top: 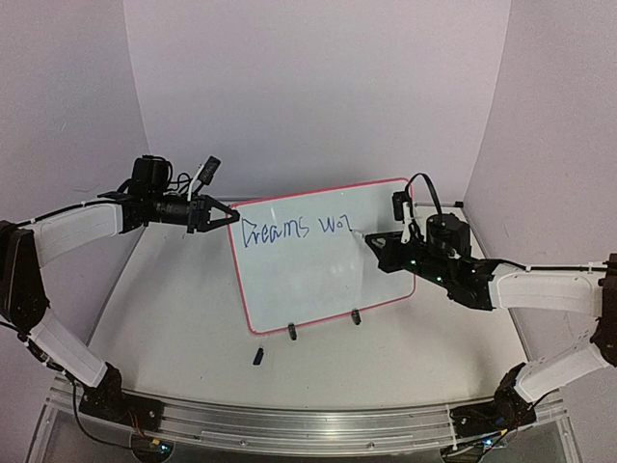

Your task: Write a sentence on the whiteboard

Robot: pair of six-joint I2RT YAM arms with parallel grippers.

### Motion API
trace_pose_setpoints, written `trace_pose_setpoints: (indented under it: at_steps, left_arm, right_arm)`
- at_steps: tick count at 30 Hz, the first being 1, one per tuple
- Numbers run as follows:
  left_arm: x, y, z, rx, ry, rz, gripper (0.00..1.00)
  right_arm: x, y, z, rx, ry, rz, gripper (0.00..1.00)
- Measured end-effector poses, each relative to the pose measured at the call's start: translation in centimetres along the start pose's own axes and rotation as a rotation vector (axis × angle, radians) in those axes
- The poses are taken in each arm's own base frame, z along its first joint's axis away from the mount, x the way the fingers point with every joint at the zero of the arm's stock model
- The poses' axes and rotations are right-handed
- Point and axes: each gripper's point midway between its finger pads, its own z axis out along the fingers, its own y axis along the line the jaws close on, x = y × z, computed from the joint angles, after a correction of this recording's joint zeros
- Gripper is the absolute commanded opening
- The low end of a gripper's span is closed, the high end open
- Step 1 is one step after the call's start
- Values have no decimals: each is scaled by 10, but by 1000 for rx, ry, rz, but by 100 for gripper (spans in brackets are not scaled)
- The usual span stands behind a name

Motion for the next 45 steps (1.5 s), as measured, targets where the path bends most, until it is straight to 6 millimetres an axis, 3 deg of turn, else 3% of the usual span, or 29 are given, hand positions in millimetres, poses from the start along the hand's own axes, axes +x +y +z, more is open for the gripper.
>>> trace_pose_setpoints:
  at_steps: [8,15,31,39,45]
  left_arm:
    - [0,0,0,0,0,0,0]
    - [0,0,0,1,1,4,0]
    - [0,0,0,-4,3,0,0]
    - [0,0,0,-1,2,6,0]
    - [0,0,1,-1,3,6,0]
  right_arm:
    - [-4,2,1,-6,-11,1,0]
    - [-19,7,4,-22,-52,3,0]
    - [-24,2,5,12,-73,3,0]
    - [-39,8,-17,-12,-125,4,0]
    - [-39,8,-16,-13,-127,4,0]
